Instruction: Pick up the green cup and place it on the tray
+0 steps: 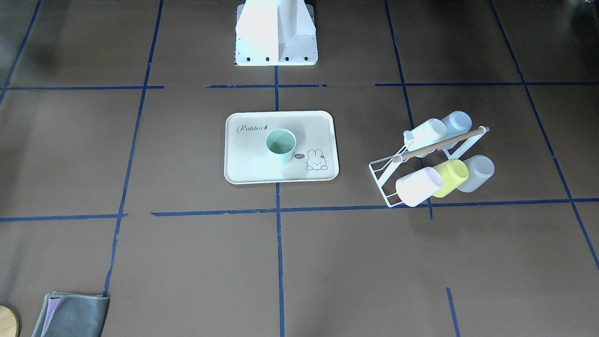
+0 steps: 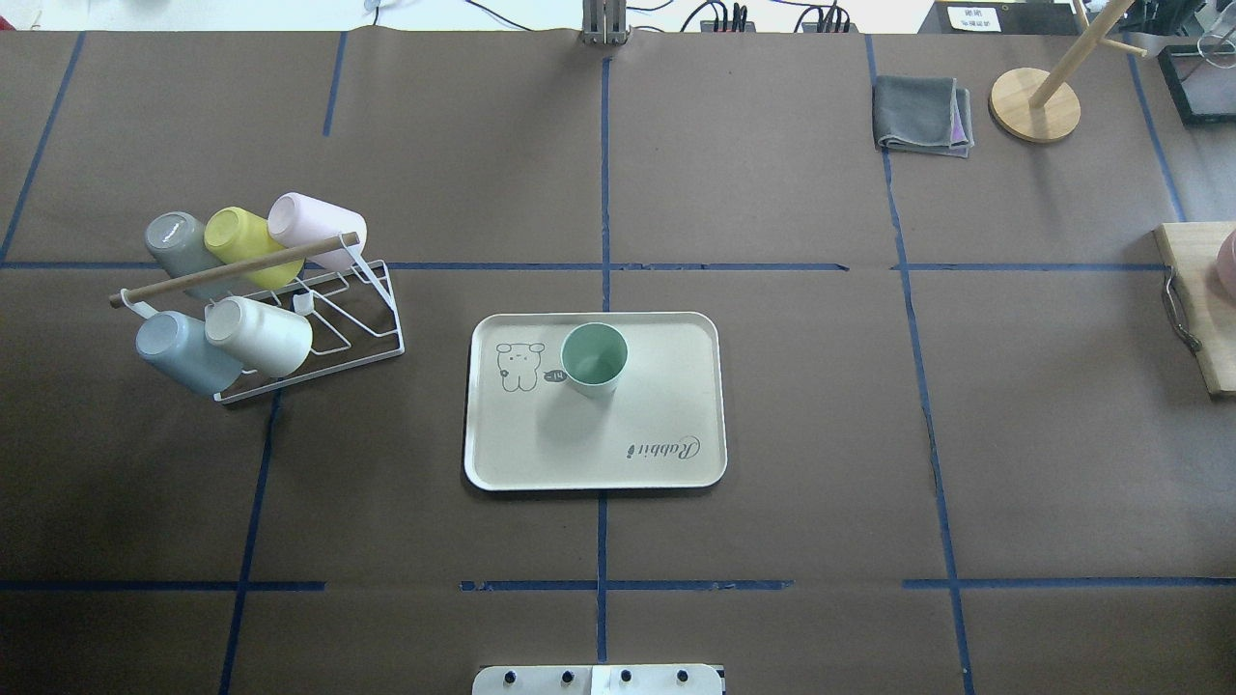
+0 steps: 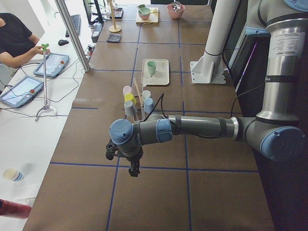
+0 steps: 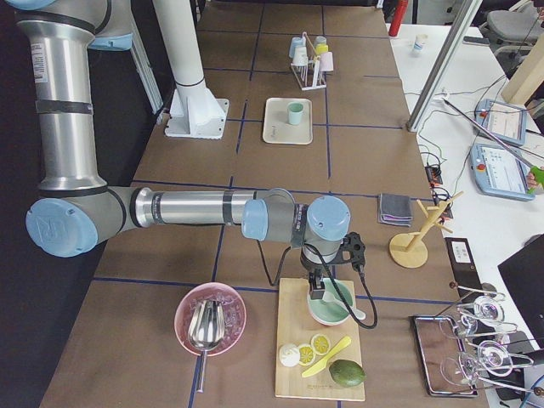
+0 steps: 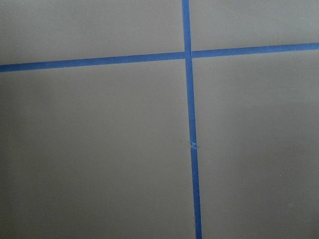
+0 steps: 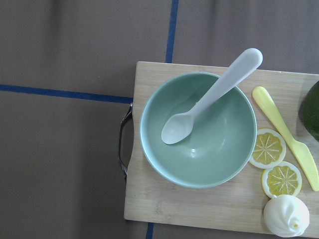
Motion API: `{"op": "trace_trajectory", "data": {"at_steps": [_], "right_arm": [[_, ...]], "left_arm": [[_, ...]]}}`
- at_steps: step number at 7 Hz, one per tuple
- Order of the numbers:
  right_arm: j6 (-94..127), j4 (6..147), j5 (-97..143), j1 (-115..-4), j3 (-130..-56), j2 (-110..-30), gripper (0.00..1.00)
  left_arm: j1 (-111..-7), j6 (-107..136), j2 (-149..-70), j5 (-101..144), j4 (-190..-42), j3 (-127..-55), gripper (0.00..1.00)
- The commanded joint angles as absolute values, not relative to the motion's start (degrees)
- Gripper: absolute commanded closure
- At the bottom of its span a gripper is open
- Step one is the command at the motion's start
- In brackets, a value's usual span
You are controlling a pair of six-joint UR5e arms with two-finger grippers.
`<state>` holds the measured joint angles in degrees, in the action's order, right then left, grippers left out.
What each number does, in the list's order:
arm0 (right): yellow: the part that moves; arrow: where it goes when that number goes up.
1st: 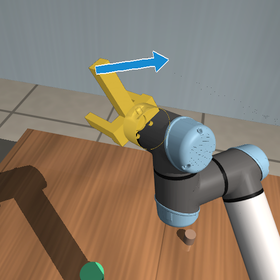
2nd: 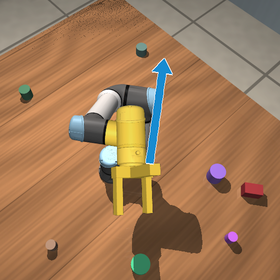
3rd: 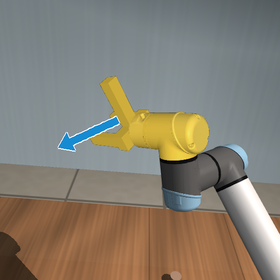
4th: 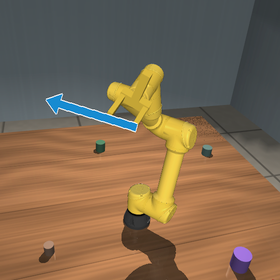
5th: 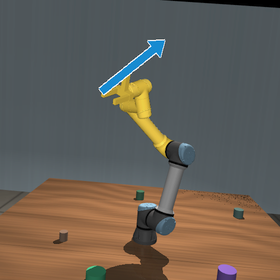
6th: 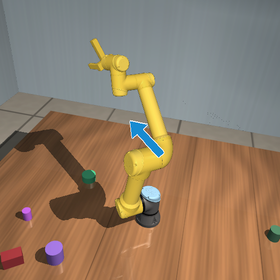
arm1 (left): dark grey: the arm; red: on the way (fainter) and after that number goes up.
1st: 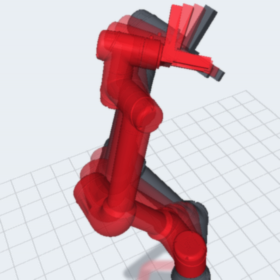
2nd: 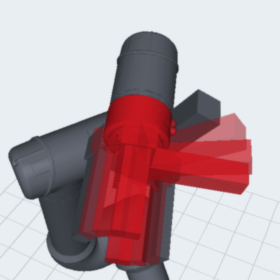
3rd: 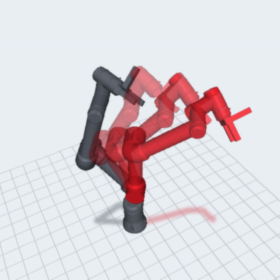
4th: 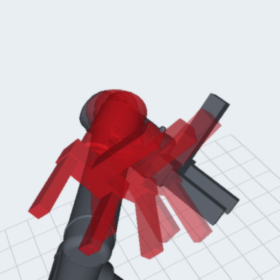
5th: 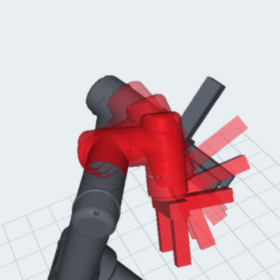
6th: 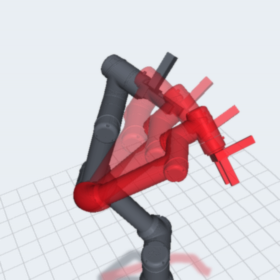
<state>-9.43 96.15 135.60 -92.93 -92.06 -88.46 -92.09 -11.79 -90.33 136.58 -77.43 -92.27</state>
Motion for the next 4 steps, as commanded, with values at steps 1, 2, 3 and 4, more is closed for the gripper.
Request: {"op": "trace_trajectory", "data": {"at_steps": [1,2,3,4], "right_arm": [[-9.23,96.15,135.44,-93.08,-92.02,-88.59,0.0],[-5.84,96.15,135.35,-93.08,-91.93,-88.68,0.0],[-4.41,96.07,135.26,-93.16,-91.93,-88.68,0.0],[-4.39,96.06,133.96,-93.16,-91.93,-88.51,0.0]], "left_arm": [[-92.11,-8.53,-90.7,136.58,-77.43,-92.64,0.0],[-92.11,-8.44,-90.79,136.58,-77.43,-92.64,0.0],[-92.11,-8.44,-90.88,136.58,-77.43,-92.64,0.0],[-92.11,-8.44,-90.97,136.58,-77.43,-92.55,0.0]]}}
